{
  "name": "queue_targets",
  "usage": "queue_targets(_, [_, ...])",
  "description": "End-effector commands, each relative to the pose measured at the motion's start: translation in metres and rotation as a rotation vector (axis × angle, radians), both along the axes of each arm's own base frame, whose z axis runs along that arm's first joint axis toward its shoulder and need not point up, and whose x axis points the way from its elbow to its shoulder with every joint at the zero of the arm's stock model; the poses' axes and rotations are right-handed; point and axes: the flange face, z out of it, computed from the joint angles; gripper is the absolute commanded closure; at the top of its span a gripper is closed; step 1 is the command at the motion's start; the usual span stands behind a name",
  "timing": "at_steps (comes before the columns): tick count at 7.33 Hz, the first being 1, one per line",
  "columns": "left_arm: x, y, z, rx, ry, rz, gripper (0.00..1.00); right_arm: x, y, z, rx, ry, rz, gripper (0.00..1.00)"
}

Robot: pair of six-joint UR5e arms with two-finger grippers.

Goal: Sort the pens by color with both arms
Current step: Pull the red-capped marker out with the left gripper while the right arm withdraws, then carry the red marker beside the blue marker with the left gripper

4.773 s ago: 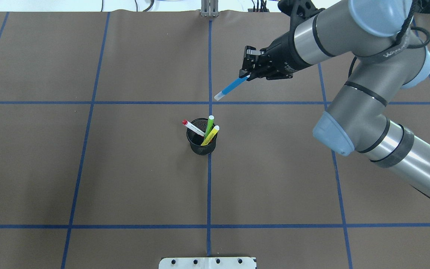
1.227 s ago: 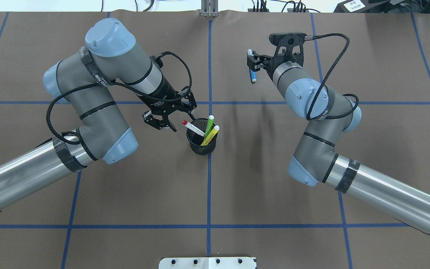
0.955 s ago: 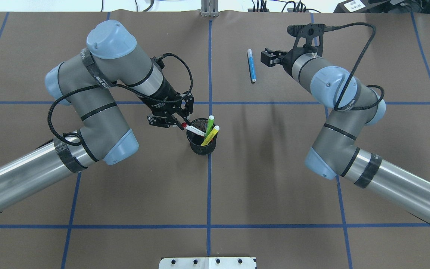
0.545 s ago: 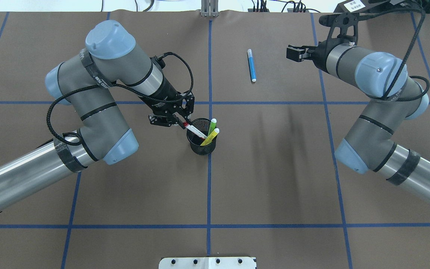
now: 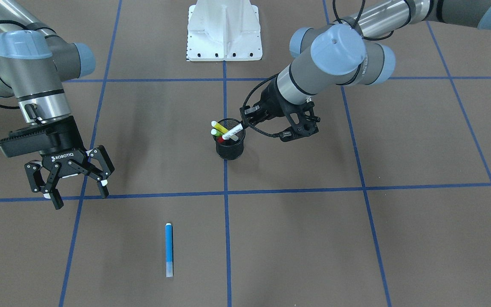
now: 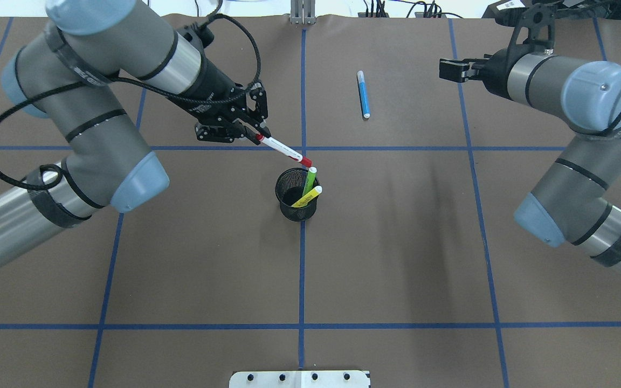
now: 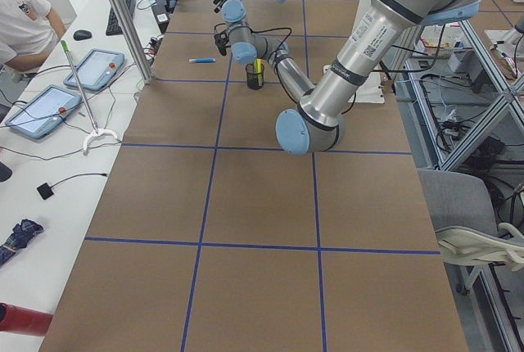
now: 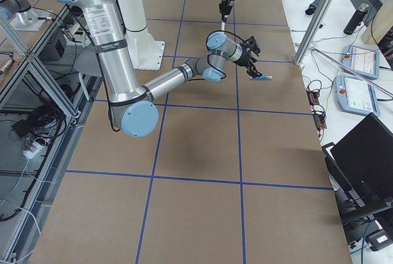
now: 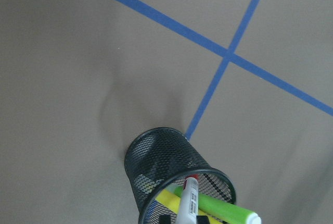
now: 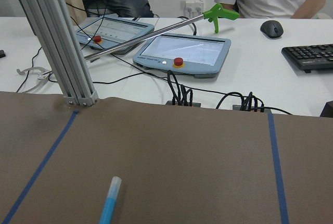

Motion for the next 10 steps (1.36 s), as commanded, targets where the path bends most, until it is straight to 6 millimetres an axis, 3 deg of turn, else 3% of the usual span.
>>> queue_targets(1, [-0.050, -0.029, -0.011, 0.067, -0.016, -0.211, 1.00, 0.048, 0.026, 0.023, -0.065, -0.027, -0.055, 0.00])
queue_targets(2, [-0.052, -0.039, -0.013, 0.101, -0.044, -0.329, 1.00, 0.070, 0.040, 0.052, -0.139, -0.038, -0.110, 0.00])
queue_targets(3, [-0.046, -0.045, -0.008, 0.120, -0.075, -0.402, 1.00, 0.092, 0.038, 0.059, -0.195, -0.069, -0.172, 0.00])
queue_targets(5, [0.029, -0.034, -0.021, 0.201, -0.155, -0.596, 1.00, 0.120, 0.036, 0.058, -0.288, -0.127, -0.276, 0.00])
queue_targets(6, [0.057, -0.046, -0.031, 0.216, -0.195, -0.665, 1.00, 0.128, 0.035, 0.056, -0.330, -0.145, -0.311, 0.00])
queue_targets(8, [0.139, -0.054, -0.030, 0.260, -0.326, -0.780, 1.00, 0.128, 0.036, 0.049, -0.413, -0.178, -0.387, 0.00])
queue_targets(9, [0.175, -0.062, -0.036, 0.267, -0.376, -0.800, 1.00, 0.120, 0.030, 0.022, -0.487, -0.233, -0.422, 0.00])
queue_targets(10, [0.194, -0.068, -0.032, 0.258, -0.404, -0.795, 1.00, 0.118, 0.025, -0.002, -0.530, -0.279, -0.405, 0.00])
